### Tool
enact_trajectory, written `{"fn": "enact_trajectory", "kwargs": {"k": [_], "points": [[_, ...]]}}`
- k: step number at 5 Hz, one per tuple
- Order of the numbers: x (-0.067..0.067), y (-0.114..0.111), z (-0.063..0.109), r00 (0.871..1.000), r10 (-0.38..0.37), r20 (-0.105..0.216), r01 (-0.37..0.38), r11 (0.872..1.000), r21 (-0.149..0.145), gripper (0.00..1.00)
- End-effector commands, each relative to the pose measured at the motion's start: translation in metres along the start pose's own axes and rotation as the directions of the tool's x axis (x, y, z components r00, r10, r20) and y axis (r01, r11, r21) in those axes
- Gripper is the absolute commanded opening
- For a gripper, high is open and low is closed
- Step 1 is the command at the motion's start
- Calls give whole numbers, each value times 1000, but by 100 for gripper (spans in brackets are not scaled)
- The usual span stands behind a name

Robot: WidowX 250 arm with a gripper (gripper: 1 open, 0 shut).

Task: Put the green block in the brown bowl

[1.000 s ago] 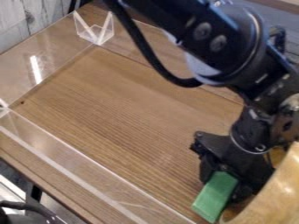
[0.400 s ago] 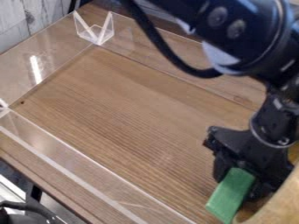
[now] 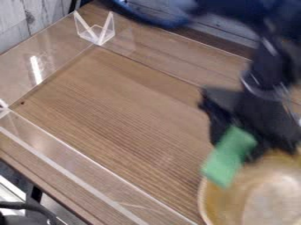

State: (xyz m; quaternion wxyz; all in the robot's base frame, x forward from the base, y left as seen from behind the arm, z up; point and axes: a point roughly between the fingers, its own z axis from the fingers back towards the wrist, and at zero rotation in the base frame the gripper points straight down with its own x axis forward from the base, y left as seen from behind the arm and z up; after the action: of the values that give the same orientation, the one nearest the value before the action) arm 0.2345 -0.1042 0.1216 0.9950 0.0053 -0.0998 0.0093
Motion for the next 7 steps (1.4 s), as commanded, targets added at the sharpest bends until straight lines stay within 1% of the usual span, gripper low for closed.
{"fn": "enact_trajectory", "kwargs": {"k": [1,2,4,6,7], "points": [[16,21,10,993,109,50,-109,994,-9,0],[26,32,-2,985,161,56,-162,987,13,0],[14,24,-9,993,114,42,-114,993,8,0],[37,31,-21,990,135,45,-135,991,14,0],[32,27,-31,989,141,44,-142,990,16,0]]}}
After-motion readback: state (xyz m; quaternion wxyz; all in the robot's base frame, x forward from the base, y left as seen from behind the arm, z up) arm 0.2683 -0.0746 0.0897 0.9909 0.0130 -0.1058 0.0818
